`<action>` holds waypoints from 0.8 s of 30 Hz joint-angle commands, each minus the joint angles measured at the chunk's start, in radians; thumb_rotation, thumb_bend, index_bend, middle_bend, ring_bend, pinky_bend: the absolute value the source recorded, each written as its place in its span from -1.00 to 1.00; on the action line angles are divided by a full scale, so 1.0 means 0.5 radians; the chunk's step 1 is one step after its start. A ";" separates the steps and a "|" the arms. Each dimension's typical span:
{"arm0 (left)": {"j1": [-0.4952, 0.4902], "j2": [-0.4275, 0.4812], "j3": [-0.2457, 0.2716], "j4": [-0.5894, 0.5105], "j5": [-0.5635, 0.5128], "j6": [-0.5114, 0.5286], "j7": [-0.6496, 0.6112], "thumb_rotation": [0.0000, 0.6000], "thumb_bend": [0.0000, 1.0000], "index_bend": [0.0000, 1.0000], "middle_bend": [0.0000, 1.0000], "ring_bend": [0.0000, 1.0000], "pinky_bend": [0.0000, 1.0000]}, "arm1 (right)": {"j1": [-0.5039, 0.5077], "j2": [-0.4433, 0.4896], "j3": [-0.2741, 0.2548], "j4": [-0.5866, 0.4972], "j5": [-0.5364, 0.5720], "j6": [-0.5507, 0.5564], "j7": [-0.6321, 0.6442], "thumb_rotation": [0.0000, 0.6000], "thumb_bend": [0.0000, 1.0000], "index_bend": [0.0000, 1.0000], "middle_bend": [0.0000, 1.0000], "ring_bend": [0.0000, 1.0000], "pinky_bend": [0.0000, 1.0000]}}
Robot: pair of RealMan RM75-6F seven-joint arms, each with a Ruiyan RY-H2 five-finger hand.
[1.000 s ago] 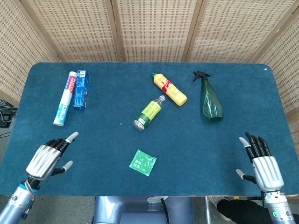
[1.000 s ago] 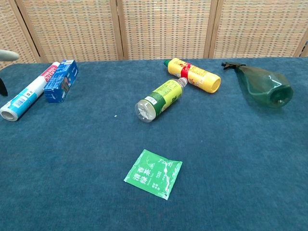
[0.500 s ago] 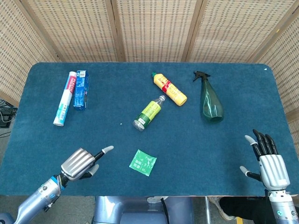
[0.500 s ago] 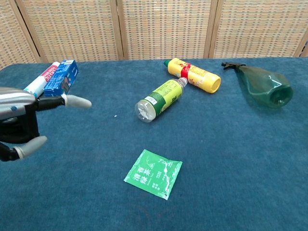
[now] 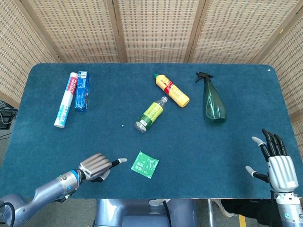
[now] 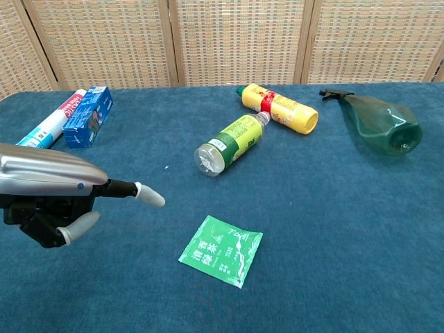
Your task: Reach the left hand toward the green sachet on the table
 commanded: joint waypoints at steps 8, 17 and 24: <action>-0.594 -0.182 0.252 -0.081 -0.958 0.160 0.573 1.00 0.64 -1.00 1.00 0.97 0.83 | -0.005 -0.008 0.022 0.031 -0.024 0.061 0.084 1.00 -0.97 -0.57 -1.00 -1.00 -1.00; -0.824 -0.385 0.372 -0.126 -1.286 0.430 0.778 1.00 0.64 -1.00 1.00 0.97 0.83 | -0.012 0.001 0.030 0.036 -0.026 0.089 0.143 1.00 -0.97 -0.57 -1.00 -1.00 -1.00; -0.892 -0.467 0.412 -0.139 -1.390 0.554 0.819 1.00 0.64 -1.00 1.00 0.97 0.83 | -0.009 0.007 0.034 0.026 -0.023 0.086 0.168 1.00 -0.97 -0.56 -1.00 -1.00 -1.00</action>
